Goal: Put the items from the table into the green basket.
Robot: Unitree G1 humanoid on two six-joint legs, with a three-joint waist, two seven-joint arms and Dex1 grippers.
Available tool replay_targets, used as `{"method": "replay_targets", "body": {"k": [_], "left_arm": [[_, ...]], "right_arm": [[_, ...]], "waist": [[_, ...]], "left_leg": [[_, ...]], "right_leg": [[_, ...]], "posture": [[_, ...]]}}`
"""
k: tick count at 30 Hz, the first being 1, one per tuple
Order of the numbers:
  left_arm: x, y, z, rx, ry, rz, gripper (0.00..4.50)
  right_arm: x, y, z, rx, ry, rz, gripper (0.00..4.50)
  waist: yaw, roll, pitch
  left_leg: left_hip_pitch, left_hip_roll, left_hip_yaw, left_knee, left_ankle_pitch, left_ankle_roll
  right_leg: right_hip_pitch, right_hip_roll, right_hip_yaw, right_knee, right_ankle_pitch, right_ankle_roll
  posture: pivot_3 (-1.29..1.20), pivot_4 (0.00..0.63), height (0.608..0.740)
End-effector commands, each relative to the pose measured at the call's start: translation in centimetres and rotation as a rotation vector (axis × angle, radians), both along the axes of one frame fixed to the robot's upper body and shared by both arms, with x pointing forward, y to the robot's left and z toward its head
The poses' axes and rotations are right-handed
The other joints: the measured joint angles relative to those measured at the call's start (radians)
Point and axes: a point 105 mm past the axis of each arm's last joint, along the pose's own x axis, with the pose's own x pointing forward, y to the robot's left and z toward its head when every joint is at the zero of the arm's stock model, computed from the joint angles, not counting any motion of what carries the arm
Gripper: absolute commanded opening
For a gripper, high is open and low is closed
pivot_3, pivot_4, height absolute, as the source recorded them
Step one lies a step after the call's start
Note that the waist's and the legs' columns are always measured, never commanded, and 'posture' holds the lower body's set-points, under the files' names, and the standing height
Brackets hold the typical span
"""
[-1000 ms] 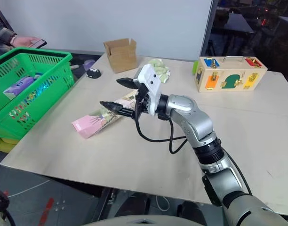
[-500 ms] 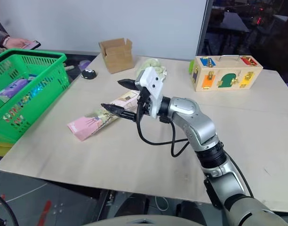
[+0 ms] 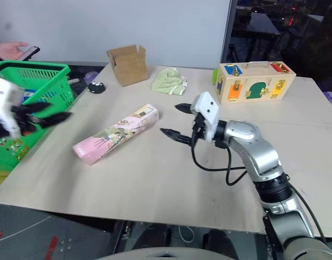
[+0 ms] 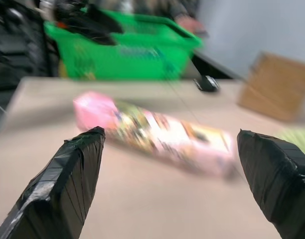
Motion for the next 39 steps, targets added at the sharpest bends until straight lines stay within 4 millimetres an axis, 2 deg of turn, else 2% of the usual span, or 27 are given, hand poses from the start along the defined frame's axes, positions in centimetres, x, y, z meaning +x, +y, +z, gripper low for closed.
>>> {"method": "replay_targets", "body": {"k": [1, 5, 8, 14, 18, 22, 25, 28, 32, 35, 39], "left_arm": [[0.6, -2.7, 0.7, 0.075, 0.039, -0.076, 4.36], [1.9, -4.0, -1.1, 0.175, 0.129, -0.111, 4.36], [3.1, -3.9, -2.4, 0.255, 0.178, -0.102, 4.36], [4.4, -3.9, -4.7, 0.391, 0.253, -0.109, 4.36], [5.4, -3.4, -5.2, 0.426, 0.264, -0.071, 4.36], [5.3, -3.2, -5.2, 0.394, 0.287, -0.06, 4.36], [5.1, -2.5, -5.3, 0.399, 0.3, -0.018, 4.36], [4.8, -2.7, -5.5, 0.374, 0.316, -0.028, 4.36], [4.3, -2.9, -6.9, 0.372, 0.361, -0.039, 4.36], [4.0, -1.7, -8.3, 0.445, 0.41, 0.004, 4.36], [4.3, -0.5, -9.7, 0.436, 0.427, 0.037, 4.36]], "right_arm": [[-0.5, -0.7, 1.6, 0.016, -0.076, -0.015, 4.5], [-0.6, -1.0, 1.3, 0.02, -0.078, -0.051, 4.5], [-0.9, -1.0, 0.9, 0.029, -0.076, -0.072, 4.5], [-1.5, -1.4, 0.4, 0.038, -0.073, -0.105, 4.5], [-2.4, -1.7, 0.7, 0.027, -0.076, -0.073, 4.5], [-3.2, -2.3, 0.5, -0.023, -0.075, -0.019, 4.5], [-3.1, -2.8, 0.2, -0.065, -0.073, -0.009, 4.5], [-3.0, -2.9, 0.2, -0.079, -0.074, -0.003, 4.5], [-2.7, -2.9, 0.2, -0.082, -0.079, 0.001, 4.5], [-2.7, -2.7, 0.2, -0.082, -0.079, 0.011, 4.5], [-2.7, -2.4, 0.2, -0.082, -0.082, 0.017, 4.5]], "waist": [[-0.017, 0.0, 0.0], [-0.048, 0.007, 0.003], [-0.069, 0.008, 0.003], [-0.106, 0.008, 0.004], [-0.114, 0.009, 0.004], [-0.129, 0.009, 0.004], [-0.134, 0.008, 0.004], [-0.136, 0.008, 0.004], [-0.133, 0.008, 0.004], [-0.13, 0.008, 0.004], [-0.129, 0.01, 0.002]], "left_leg": [[0.0, 0.0, 0.0, 0.0, 0.0, 0.0], [0.001, 0.0, 0.002, 0.0, 0.0, 0.0], [0.0, 0.0, 0.003, 0.0, 0.0, 0.0], [-0.001, 0.0, 0.003, 0.0, 0.0, 0.0], [-0.001, 0.0, 0.003, 0.0, 0.0, 0.0], [-0.001, 0.0, 0.003, 0.001, 0.0, 0.0], [-0.001, 0.0, 0.003, 0.002, 0.0, 0.0], [-0.001, 0.0, 0.003, 0.002, 0.0, 0.0], [-0.001, 0.0, 0.003, 0.002, 0.0, 0.0], [-0.001, -0.001, 0.003, 0.002, 0.0, 0.0], [0.0, -0.001, 0.003, 0.002, 0.0, 0.001]], "right_leg": [[0.0, 0.001, 0.0, 0.0, 0.0, 0.001], [0.0, 0.002, 0.003, 0.0, 0.0, 0.002], [-0.001, 0.002, 0.004, 0.0, 0.001, 0.0], [-0.001, 0.002, 0.005, -0.001, 0.001, 0.001], [-0.001, 0.002, 0.005, 0.0, -0.001, 0.004], [-0.001, 0.001, 0.005, 0.0, -0.001, 0.004], [-0.001, 0.001, 0.006, -0.001, -0.001, 0.005], [-0.001, 0.001, 0.005, 0.0, -0.001, 0.005], [-0.001, 0.001, 0.005, 0.0, -0.001, 0.005], [-0.001, 0.001, 0.005, 0.0, -0.001, 0.005], [0.0, 0.001, 0.005, 0.0, -0.001, 0.005]], "posture": [[0.11, 0.0, 0.74], [0.06, 0.0, 0.74], [0.02, 0.0, 0.74], [-0.04, 0.0, 0.74], [-0.05, 0.0, 0.74], [-0.06, 0.0, 0.74], [-0.06, 0.0, 0.74], [-0.05, 0.0, 0.74], [-0.03, 0.0, 0.74], [-0.03, 0.0, 0.74], [-0.03, 0.0, 0.74]]}}
